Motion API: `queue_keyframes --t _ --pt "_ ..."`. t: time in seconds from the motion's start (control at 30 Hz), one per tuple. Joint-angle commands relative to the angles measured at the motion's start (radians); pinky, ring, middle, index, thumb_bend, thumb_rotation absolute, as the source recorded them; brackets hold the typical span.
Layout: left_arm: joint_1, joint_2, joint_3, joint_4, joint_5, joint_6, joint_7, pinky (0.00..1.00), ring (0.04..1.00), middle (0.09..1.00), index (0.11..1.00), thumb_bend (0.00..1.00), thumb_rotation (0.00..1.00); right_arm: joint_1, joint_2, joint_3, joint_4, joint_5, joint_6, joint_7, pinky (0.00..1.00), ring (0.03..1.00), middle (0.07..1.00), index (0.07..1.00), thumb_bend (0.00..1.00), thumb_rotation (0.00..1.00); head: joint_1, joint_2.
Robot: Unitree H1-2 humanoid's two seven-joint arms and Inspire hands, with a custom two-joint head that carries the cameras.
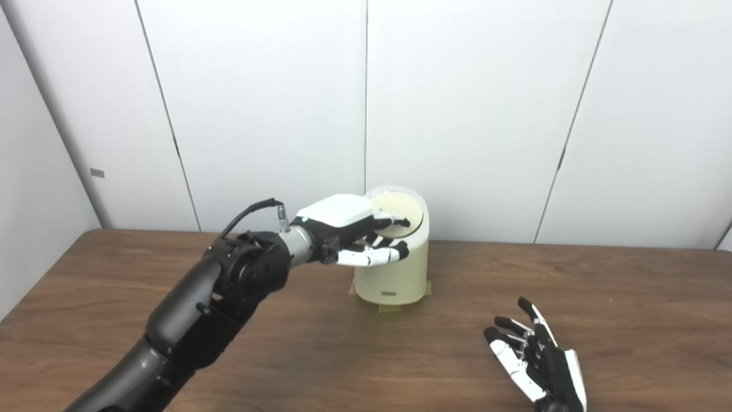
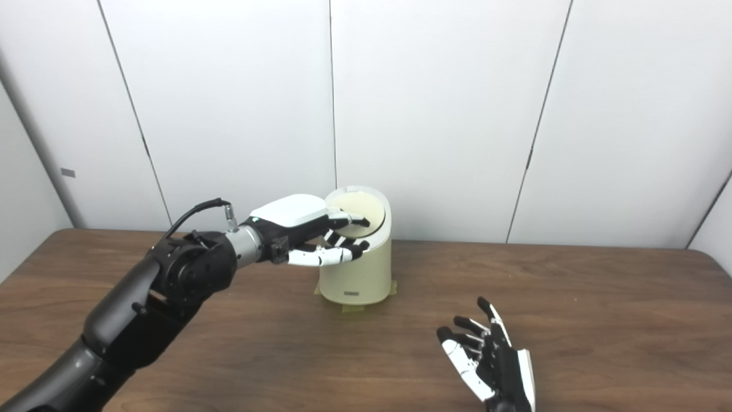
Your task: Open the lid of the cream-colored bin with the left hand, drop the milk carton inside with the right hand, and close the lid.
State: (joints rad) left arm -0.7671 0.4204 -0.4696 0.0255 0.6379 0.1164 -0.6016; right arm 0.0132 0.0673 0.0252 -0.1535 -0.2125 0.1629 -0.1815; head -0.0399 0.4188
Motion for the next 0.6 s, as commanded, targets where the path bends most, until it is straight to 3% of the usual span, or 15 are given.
queue_keyframes --t 0.0,0.2,0.57 --pt "-0.019 0.007 -0.005 0.024 0.023 -0.008 0.0 0.99 0.999 0.986 0.974 0.46 1.0 -0.01 0.001 0.009 -0.016 -0.013 -0.016 0.005 0.58 0.669 0.739 0.914 0.53 0.56 -0.001 0.0" --pt "-0.018 0.007 -0.014 0.03 0.066 -0.043 0.001 0.98 0.986 0.97 0.965 0.47 1.0 -0.009 -0.002 0.008 -0.01 -0.008 -0.034 0.006 0.59 0.68 0.741 0.921 0.55 0.57 -0.004 0.003" --pt "-0.023 0.004 -0.079 0.028 0.232 -0.078 -0.018 0.99 0.933 0.912 0.933 0.53 1.0 -0.011 0.002 0.006 -0.013 -0.002 -0.031 0.007 0.61 0.698 0.734 0.922 0.58 0.57 -0.008 0.01"
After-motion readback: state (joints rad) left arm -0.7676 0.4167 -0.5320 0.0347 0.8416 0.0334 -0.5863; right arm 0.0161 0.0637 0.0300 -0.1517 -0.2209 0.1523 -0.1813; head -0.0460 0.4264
